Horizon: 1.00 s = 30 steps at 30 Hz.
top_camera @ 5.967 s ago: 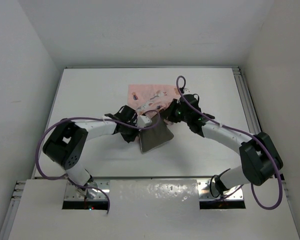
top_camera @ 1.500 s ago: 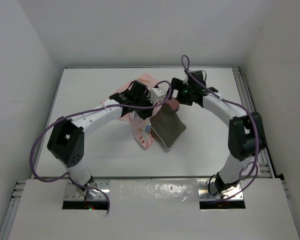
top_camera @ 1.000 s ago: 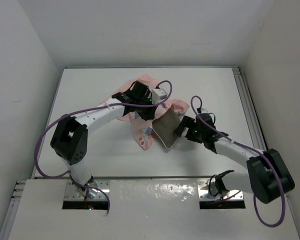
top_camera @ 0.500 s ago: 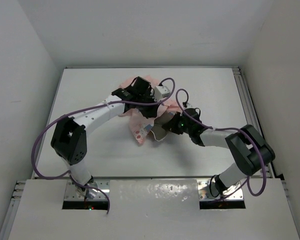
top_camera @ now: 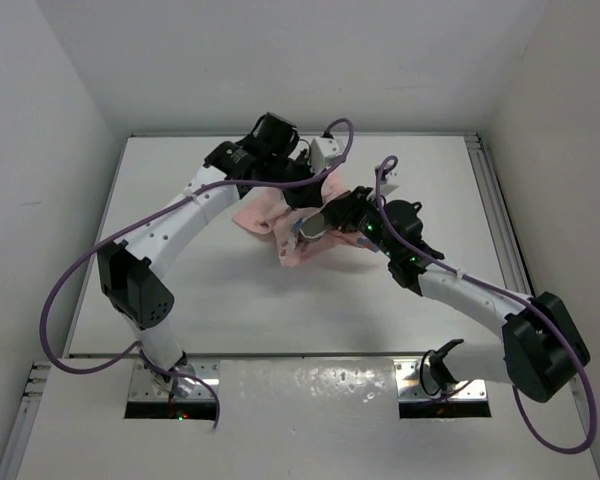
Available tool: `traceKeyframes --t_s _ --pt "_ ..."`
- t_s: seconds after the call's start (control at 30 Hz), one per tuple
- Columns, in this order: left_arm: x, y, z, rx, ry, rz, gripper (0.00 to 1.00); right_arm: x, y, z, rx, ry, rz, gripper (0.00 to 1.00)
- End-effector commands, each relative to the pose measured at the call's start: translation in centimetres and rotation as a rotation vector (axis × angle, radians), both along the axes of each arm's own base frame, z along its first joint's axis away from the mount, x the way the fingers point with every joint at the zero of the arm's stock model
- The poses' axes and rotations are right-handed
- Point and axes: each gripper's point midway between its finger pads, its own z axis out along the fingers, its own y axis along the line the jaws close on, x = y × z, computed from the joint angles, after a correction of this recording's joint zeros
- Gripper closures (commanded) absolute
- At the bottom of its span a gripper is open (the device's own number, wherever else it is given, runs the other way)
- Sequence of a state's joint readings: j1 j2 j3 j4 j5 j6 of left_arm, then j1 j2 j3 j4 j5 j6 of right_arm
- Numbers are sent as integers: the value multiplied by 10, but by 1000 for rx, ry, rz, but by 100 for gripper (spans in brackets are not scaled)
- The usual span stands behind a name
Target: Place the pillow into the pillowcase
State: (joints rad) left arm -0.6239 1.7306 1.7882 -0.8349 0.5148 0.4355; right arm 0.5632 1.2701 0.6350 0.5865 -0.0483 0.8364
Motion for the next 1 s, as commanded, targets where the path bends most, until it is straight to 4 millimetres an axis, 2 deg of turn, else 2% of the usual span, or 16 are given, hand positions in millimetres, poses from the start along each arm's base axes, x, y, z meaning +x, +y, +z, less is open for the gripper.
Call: traceKeyframes --t_s 0.0,0.03,0.17,0.3,0.4,0.6,0.63,0.67,0.7,0.73,0.77,0.8,0.83,0.87,0.9,0.97 --pt "-52 -26 65 -205 44 -249 100 18 1 86 124 -257 -68 100" --pt "-56 -28 75 -227 32 -275 100 18 3 82 122 -245 -79 100" --pt "-71 -27 77 -239 57 -344 100 29 -2 66 97 -218 -168 100" --pt "-104 -28 111 -351 69 -514 100 51 -7 31 -4 -105 -271 100" --pt "-108 -24 126 -355 19 -540 100 57 -15 11 -45 -51 -320 100" --pt "-109 -20 125 -339 9 -534 100 66 -18 -5 -110 -6 -354 100" --pt "-106 -20 124 -330 0 -523 100 64 -12 -6 -113 -7 -314 95" --pt "-101 -21 124 -324 -15 -507 100 62 -7 -4 -112 -10 -279 85" --pt "-93 -20 122 -307 -11 -458 100 62 -4 -2 -138 -20 -237 55" --pt "-84 -18 120 -295 -14 -413 100 54 8 -3 -151 -17 -145 40" --pt "-72 -19 124 -296 -44 -367 100 54 8 10 -186 -45 -119 31" --pt "-54 -15 121 -249 -66 -256 100 54 2 11 -225 -39 -119 22" --pt "-41 -13 122 -233 -97 -191 100 50 -12 -6 -308 30 -149 18" --pt "-29 -11 118 -211 -108 -120 100 48 -22 4 -347 22 -163 14" --pt "-5 -2 105 -152 -124 18 100 42 -36 -11 -412 95 -154 9" --pt "17 9 84 -72 -147 130 100 40 -53 -5 -468 122 -147 7"
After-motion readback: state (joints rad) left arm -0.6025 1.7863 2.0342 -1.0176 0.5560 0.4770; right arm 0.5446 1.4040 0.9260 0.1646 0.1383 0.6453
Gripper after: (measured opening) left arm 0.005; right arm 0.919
